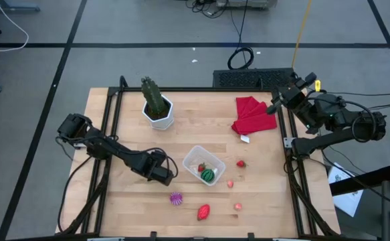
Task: Pick and placing Produce into tupperware
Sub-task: Put the bottom strawberry into the transparent bin
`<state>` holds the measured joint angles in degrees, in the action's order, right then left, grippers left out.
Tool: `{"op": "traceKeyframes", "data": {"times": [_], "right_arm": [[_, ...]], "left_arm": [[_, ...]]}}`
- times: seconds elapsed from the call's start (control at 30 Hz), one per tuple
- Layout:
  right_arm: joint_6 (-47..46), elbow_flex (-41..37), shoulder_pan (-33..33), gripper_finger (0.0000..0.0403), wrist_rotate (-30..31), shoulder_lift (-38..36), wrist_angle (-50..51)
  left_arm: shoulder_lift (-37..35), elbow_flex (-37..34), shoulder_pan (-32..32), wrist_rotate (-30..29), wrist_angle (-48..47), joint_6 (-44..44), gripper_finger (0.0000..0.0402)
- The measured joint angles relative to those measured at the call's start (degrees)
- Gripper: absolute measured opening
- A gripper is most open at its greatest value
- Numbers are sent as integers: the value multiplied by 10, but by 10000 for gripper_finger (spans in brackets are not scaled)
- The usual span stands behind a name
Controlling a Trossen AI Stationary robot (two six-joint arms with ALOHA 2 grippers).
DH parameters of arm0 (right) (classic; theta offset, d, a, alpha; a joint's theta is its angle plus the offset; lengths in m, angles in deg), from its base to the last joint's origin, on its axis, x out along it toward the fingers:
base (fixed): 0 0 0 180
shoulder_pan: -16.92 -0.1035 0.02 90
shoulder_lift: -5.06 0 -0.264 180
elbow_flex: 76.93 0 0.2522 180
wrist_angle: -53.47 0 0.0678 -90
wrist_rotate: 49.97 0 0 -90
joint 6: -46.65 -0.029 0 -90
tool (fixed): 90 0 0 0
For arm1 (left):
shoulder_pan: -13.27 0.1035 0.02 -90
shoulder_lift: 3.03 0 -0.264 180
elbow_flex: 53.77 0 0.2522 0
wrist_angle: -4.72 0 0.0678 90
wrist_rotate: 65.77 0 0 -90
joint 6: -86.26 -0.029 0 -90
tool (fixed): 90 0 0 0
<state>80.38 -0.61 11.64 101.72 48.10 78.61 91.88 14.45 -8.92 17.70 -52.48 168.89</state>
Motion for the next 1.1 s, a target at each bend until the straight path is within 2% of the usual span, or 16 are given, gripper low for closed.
{"op": "traceKeyframes", "data": {"times": [0.23, 0.43, 1.1], "right_arm": [[3, 0, 0, 209, 0, 0, 0], [13, 0, 0, 209, 0, 0, -8], [36, 0, 0, 209, 0, 0, -39]], "left_arm": [[0, -18, 1, 9, 7, 5, 175], [-1, -43, 1, 18, 58, 12, 175], [-1, -44, 2, 23, 47, 9, 175]]}}
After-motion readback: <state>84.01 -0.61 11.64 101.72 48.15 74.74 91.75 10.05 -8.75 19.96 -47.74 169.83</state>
